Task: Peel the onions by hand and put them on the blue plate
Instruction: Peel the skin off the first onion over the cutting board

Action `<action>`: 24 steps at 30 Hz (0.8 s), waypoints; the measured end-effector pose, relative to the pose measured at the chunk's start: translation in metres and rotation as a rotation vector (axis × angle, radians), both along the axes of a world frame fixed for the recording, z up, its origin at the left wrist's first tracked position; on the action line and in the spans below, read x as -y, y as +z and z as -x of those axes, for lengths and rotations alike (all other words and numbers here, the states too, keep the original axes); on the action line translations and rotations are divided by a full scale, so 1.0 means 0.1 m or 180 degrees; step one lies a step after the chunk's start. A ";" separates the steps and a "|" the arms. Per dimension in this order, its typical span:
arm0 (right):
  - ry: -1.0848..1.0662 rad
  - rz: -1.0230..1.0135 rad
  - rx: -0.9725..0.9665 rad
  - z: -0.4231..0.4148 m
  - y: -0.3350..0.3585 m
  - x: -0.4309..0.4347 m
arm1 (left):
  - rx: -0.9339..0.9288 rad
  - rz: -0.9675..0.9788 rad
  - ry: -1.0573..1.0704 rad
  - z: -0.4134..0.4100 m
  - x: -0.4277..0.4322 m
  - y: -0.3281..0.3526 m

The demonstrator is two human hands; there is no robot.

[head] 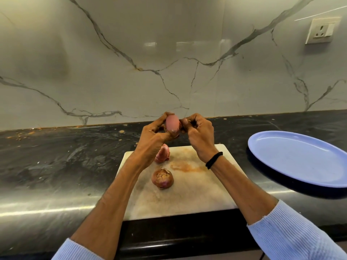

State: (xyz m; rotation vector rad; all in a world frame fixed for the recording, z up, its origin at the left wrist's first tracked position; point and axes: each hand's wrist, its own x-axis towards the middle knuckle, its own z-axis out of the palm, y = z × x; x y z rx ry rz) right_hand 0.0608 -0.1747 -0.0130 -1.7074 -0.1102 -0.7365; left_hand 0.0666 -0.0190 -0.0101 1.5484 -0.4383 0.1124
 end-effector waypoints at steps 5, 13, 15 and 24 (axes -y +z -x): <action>0.0095 -0.0533 -0.0213 0.00 0.00 -0.03 | -0.0139 0.0298 -0.0162 0.02 0.03 0.00; 0.0688 -0.1342 -0.0365 0.09 0.05 -0.03 | -0.0216 0.0404 -0.0347 0.15 0.02 0.07; 0.0775 -0.1264 -0.0318 0.10 0.06 -0.02 | -0.0260 0.0513 -0.0439 0.17 0.01 0.08; 0.0842 -0.0594 -0.0265 0.07 0.03 -0.05 | 0.0682 -0.0121 0.0137 0.13 -0.03 0.06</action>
